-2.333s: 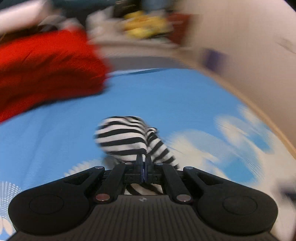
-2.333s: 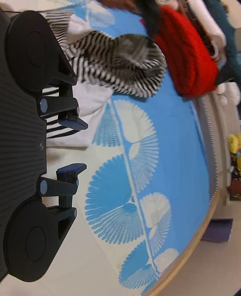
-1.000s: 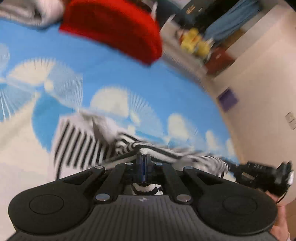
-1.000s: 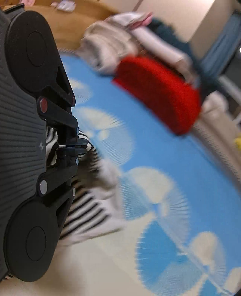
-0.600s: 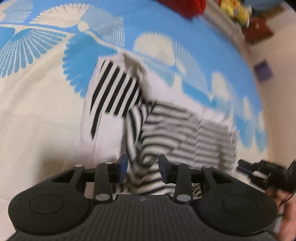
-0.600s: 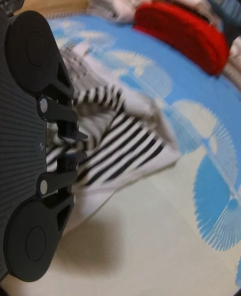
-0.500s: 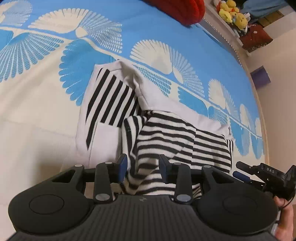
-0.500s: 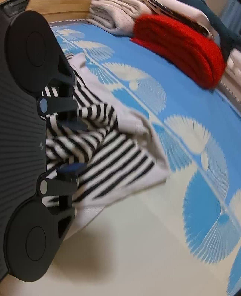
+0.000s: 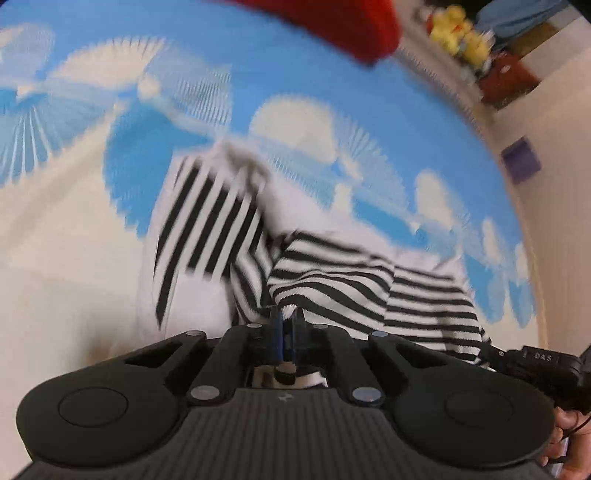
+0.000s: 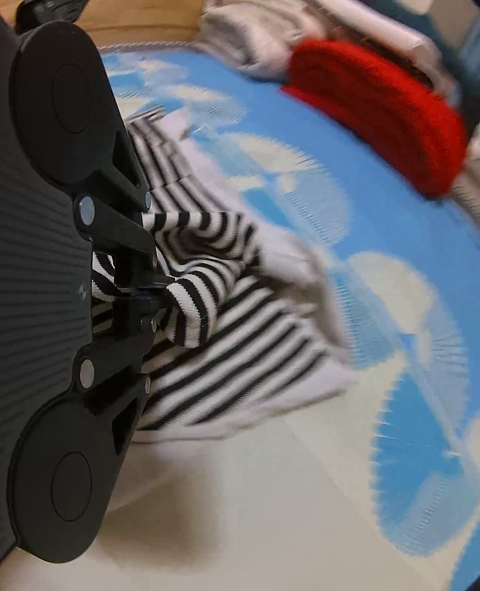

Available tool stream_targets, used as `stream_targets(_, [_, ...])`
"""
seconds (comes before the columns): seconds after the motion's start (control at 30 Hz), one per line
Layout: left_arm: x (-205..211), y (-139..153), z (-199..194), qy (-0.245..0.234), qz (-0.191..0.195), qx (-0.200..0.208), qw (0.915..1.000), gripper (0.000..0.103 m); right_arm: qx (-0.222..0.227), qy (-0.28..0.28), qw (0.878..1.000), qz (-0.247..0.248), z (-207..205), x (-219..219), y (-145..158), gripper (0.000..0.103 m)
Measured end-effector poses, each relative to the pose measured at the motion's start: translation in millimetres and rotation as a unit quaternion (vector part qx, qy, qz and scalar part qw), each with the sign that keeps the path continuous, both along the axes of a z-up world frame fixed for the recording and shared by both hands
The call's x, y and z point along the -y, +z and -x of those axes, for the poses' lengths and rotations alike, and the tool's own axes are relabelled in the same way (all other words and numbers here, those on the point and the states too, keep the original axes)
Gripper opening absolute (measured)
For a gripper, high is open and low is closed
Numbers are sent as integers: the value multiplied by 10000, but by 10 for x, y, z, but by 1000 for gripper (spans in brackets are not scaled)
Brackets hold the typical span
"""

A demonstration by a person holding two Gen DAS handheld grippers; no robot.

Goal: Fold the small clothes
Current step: 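Fold the hood down onto the body with the left gripper and release both grippers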

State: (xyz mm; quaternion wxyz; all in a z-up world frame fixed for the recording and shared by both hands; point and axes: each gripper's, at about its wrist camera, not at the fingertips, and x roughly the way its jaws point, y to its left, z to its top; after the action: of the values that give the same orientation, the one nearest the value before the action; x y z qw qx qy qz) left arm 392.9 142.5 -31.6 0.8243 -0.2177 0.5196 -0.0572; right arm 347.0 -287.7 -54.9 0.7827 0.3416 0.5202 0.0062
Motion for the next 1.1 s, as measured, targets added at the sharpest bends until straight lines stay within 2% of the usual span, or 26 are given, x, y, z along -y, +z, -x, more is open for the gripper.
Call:
stream_targets(0.07, [-41, 80, -2, 40, -29, 184, 9998, 4, 275, -24, 9993, 237, 28, 60, 154, 3])
stream_targets(0.1, [-58, 49, -22, 61, -112, 68, 9999, 4, 239, 0, 9985, 499, 48, 75, 173, 3])
stream_targets(0.13, [-61, -18, -41, 55, -221, -145, 9996, 4, 42, -19, 9973, 740, 65, 98, 117, 3])
stream_targets(0.2, [-22, -254, -64, -41, -543, -844, 9949, 6, -560, -27, 9964, 633, 79, 148, -112, 4])
stream_targets(0.23, [-20, -342, -65, -54, -623, -1085, 9921, 7, -897, -6, 9946, 526, 81, 144, -246, 9])
stream_targets(0.27, [-29, -351, -62, -8, -592, -1071, 9925, 7, -1084, -19, 9929, 485, 95, 150, -323, 12])
stream_targets(0.33, [-50, -215, -68, 70, -373, -752, 9964, 11, -999, -10, 9928, 665, 102, 139, -268, 24])
stream_targets(0.37, [-52, -112, -64, 71, -309, -521, 9981, 19, -852, -32, 9931, 802, 94, 134, -186, 30])
stream_targets(0.4, [-42, -5, -50, 54, -265, -261, 9993, 23, -619, -92, 9937, 931, 94, 119, -75, 42])
stream_targets(0.43, [-23, 73, -39, 0, -215, -77, 9997, 24, -340, -136, 9939, 1044, 81, 107, 22, 47])
stream_targets(0.5, [43, 127, -50, -180, -12, 41, 9998, 24, 254, -71, 9925, 1193, 85, 72, 201, 47])
stream_targets(0.6, [185, -23, -56, -626, 233, -239, 9975, 24, 602, 199, 9949, 782, 63, 0, 219, 47])
stream_targets(0.63, [231, -98, -57, -754, 164, -416, 9961, 24, 524, 337, 9964, 571, 56, -37, 164, 46])
stream_targets(0.7, [308, -292, -43, -850, -420, -844, 9919, 24, 75, 638, 9977, 202, 4, -111, -19, 46])
stream_targets(0.73, [315, -381, -42, -837, -741, -1052, 9882, 24, -348, 778, 9962, 181, -14, -138, -161, 46])
stream_targets(0.8, [276, -436, -20, -753, -1082, -1174, 9843, 23, -852, 726, 9922, 558, -3, -110, -335, 44])
stream_targets(0.87, [261, -321, 3, -764, -1038, -948, 9871, 23, -889, 646, 9921, 602, -6, -77, -378, 43])
stream_targets(0.97, [302, -174, 57, -955, -773, -609, 9905, 27, -436, 653, 9953, 566, -18, -87, -250, 45])
stream_targets(1.0, [310, -178, 77, -991, -831, -621, 9897, 27, -404, 711, 9948, 611, -21, -101, -254, 46])
stream_targets(1.1, [323, -296, 118, -1009, -1250, -960, 9823, 27, -714, 828, 9909, 784, 35, -124, -415, 45])
